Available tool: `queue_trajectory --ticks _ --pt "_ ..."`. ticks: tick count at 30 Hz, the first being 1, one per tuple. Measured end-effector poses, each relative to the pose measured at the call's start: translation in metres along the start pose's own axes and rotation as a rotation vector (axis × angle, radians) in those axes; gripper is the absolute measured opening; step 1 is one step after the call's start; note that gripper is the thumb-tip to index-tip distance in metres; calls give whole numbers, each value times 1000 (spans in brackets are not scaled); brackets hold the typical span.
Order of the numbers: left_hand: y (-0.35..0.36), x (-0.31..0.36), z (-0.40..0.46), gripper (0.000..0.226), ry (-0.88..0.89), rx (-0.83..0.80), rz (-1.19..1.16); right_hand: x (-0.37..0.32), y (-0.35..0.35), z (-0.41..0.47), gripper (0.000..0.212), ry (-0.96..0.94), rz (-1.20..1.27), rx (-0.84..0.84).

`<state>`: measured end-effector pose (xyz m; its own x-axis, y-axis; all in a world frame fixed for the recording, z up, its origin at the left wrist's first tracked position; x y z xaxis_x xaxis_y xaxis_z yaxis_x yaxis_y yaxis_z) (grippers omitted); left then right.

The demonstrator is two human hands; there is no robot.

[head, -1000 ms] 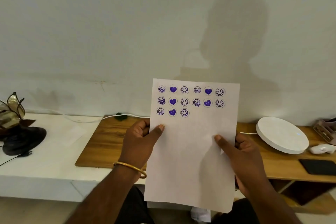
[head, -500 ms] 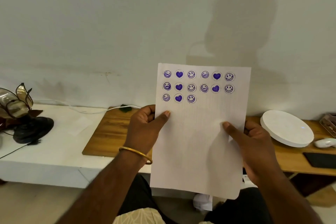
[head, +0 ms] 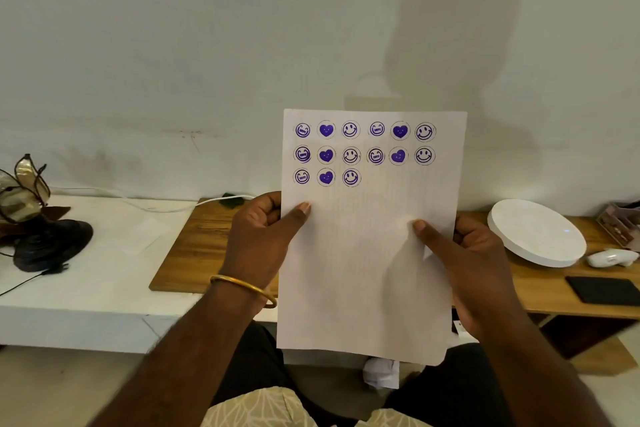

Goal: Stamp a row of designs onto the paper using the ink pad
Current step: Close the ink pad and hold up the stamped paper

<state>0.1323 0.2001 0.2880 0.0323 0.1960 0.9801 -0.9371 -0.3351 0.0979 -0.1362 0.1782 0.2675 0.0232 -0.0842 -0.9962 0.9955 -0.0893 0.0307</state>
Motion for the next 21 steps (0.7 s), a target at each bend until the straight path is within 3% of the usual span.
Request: queue_trajectory --ticks 21 --pt "-2 -9 -2 17 -34 10 1 8 0 1 19 26 -4 2"
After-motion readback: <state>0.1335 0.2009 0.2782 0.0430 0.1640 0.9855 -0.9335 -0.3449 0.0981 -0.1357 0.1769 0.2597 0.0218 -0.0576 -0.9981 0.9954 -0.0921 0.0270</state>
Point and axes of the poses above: each hand's wrist, its own z-axis towards the middle knuckle, its own y-axis out of the palm, x = y × z, the point moved 6 cm from there along z, towards the middle knuckle, and after that the axes turned 1 degree about -z, right-handed, at the moved point
